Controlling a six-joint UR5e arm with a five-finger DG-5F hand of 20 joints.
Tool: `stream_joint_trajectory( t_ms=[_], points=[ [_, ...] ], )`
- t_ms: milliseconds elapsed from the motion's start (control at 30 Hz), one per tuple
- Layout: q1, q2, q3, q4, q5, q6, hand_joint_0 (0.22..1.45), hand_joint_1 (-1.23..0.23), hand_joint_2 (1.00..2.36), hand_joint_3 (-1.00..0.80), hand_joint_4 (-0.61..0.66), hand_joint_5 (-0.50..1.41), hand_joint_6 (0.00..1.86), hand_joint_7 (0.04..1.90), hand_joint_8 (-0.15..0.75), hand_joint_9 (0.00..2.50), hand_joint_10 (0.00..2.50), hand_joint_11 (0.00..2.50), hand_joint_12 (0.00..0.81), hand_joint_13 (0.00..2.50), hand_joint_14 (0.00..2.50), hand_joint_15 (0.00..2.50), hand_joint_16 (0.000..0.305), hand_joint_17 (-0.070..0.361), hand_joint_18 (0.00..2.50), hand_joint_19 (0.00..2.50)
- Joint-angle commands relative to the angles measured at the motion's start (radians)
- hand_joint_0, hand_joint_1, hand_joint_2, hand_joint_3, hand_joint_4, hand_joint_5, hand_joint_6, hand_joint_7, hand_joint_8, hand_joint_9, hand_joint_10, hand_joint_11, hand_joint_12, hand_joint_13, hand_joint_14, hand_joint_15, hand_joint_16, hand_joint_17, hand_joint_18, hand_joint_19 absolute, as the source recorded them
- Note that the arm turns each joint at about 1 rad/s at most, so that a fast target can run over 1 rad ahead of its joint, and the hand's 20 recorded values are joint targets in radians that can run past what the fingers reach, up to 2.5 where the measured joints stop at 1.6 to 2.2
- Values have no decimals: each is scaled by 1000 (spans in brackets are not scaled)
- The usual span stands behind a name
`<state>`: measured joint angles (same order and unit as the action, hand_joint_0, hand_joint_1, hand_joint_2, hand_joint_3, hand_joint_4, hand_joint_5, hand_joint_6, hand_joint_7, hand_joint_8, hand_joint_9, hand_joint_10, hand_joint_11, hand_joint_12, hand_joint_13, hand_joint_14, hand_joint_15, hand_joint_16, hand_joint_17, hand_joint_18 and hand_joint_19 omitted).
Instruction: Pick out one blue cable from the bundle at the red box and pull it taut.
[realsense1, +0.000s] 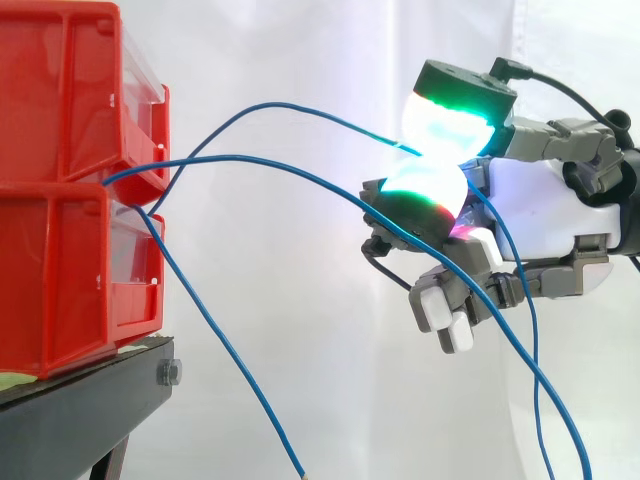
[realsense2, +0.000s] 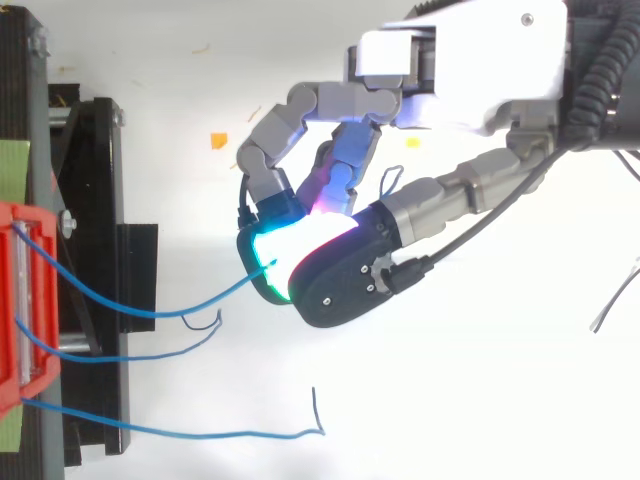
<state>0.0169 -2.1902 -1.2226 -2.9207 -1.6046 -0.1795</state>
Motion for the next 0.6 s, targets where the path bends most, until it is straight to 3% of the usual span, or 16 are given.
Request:
stream_joint_trajectory(
  t_ms=[0,567],
  points=[
    [0,0,0,0,0,0,602,-764,1024,-51,5,-135,921,1135,262,1174,24,591,318,870,18,426,39,88,688,554],
    [0,0,0,0,0,0,600,-765,1024,-47,3,-135,922,1133,265,1176,24,612,318,873,18,427,39,87,689,557]
  ],
)
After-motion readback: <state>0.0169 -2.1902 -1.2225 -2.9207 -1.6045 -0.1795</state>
